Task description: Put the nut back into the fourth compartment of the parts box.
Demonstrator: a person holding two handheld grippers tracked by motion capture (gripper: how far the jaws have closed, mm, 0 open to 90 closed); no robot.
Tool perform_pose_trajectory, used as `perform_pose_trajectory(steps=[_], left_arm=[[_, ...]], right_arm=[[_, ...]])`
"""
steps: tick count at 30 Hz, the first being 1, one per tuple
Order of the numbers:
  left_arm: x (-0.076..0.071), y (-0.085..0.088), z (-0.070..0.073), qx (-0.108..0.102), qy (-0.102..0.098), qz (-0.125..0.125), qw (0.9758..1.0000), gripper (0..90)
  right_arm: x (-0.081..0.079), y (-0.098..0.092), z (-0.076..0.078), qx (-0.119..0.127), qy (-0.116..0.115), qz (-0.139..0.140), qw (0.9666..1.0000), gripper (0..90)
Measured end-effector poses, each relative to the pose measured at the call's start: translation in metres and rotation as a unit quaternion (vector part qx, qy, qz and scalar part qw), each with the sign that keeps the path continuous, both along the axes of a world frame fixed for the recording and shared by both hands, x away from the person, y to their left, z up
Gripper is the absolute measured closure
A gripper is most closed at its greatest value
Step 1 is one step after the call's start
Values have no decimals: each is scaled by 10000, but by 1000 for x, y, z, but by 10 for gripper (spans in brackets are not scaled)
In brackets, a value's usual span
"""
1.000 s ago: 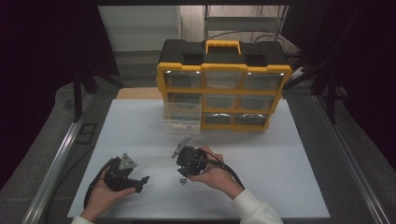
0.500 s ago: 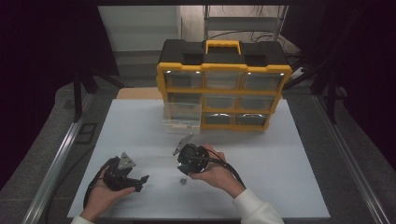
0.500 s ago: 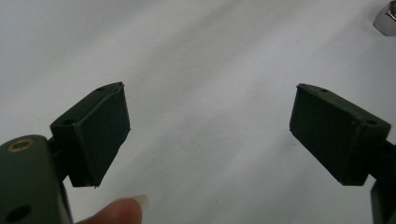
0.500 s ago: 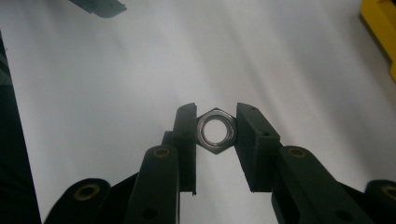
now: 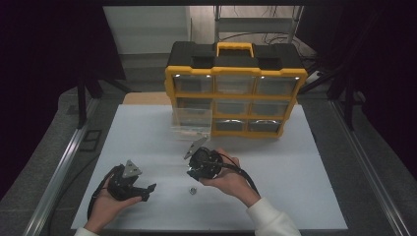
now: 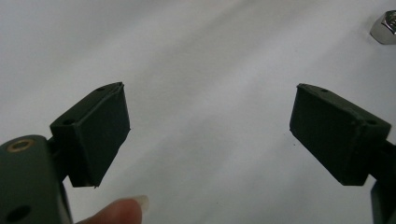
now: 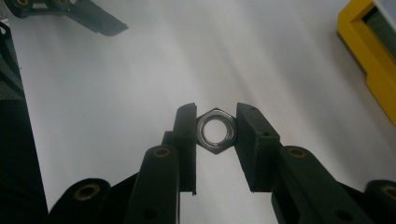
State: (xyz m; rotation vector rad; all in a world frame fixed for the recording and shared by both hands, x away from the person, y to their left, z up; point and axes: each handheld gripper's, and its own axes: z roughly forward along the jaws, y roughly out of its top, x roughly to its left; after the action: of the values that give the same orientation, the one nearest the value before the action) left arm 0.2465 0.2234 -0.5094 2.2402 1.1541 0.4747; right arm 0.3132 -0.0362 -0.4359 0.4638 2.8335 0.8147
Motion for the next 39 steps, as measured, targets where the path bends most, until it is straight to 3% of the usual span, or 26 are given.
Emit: perform_pose_trajectory(steps=[18, 30, 39], left_arm=[[-1, 2, 3, -108, -65, 41, 9999, 127], [-2, 4, 4, -162, -110, 74, 9998, 128], [-1, 4, 4, -158, -109, 71, 9998, 128]], right_arm=[[6, 5, 23, 226, -115, 24, 9997, 702], [14, 7, 41, 233, -191, -29, 9995, 702], [21, 8, 64, 342, -339, -72, 9988, 702]])
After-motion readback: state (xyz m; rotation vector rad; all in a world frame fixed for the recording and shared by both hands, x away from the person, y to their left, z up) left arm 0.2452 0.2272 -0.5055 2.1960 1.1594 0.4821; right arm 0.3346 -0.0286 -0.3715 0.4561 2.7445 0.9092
